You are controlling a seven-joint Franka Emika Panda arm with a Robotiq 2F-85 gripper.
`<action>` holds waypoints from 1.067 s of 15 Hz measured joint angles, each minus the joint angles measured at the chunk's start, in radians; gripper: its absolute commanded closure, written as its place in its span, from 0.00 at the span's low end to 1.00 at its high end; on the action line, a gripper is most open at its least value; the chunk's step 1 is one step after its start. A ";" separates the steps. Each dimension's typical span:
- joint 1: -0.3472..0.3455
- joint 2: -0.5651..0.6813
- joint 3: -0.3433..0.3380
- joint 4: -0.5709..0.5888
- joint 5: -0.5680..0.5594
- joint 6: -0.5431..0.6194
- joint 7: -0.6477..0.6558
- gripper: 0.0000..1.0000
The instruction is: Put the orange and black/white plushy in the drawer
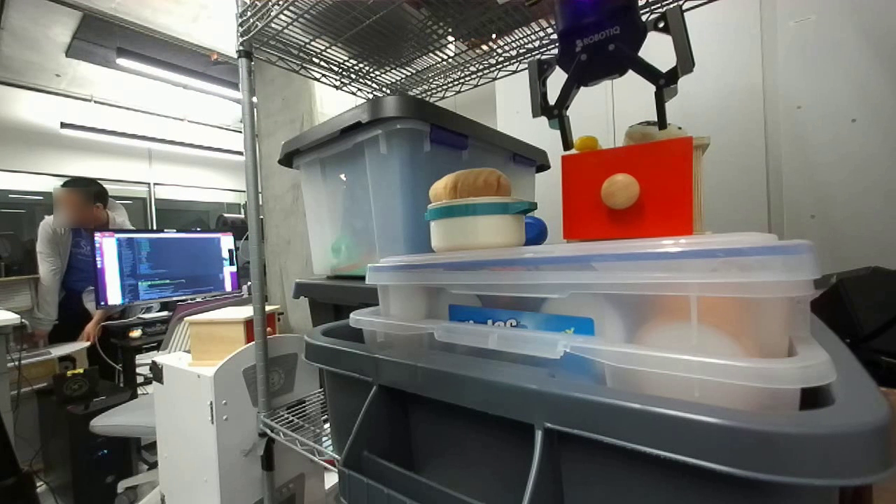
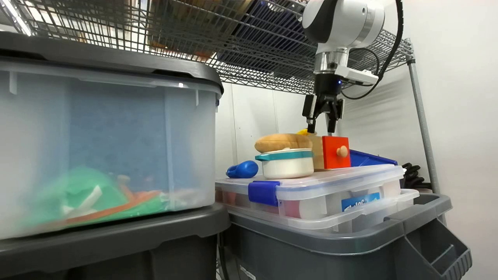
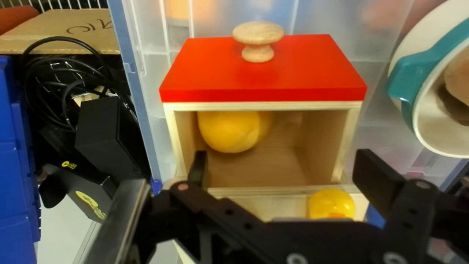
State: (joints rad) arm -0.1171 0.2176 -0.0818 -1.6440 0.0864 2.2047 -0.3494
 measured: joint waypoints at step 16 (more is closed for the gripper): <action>0.007 -0.008 0.032 0.063 0.000 -0.056 0.008 0.00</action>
State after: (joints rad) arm -0.1101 0.2096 -0.0503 -1.5805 0.0864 2.1490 -0.3409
